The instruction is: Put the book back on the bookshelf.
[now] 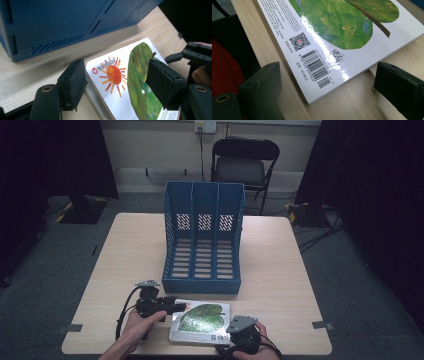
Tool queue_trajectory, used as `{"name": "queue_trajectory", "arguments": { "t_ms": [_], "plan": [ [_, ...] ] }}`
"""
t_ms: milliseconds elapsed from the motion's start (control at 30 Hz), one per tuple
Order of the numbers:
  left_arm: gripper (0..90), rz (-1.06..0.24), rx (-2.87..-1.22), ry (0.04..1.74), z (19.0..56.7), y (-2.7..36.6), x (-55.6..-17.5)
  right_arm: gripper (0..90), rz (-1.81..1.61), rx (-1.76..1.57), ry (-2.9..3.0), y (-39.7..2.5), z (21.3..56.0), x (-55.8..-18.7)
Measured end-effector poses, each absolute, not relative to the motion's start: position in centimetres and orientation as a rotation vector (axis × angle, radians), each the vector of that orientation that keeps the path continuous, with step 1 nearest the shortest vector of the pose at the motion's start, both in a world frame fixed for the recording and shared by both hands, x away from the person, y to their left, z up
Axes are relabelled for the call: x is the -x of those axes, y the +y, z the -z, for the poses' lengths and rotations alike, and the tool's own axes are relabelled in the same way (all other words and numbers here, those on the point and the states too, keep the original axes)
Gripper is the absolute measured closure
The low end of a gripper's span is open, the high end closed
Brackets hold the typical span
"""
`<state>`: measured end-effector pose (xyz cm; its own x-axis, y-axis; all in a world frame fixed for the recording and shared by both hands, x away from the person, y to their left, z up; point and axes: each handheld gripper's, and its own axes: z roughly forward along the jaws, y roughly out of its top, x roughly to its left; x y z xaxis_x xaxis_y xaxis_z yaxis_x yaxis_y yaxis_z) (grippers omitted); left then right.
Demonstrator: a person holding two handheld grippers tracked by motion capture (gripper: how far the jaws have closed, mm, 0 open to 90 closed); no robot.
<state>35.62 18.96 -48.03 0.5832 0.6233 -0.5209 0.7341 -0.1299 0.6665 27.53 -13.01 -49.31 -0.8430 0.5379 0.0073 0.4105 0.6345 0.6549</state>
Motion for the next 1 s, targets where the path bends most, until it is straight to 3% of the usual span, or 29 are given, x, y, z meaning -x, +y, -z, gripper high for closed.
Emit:
{"name": "queue_trajectory", "arguments": {
  "t_ms": [1000],
  "plan": [
    [30.1,0.234,-1.750,1.145,47.7,19.4,-34.3,10.8,-1.033,-0.836,2.666,-13.6,49.1,-27.9]
  ]
}}
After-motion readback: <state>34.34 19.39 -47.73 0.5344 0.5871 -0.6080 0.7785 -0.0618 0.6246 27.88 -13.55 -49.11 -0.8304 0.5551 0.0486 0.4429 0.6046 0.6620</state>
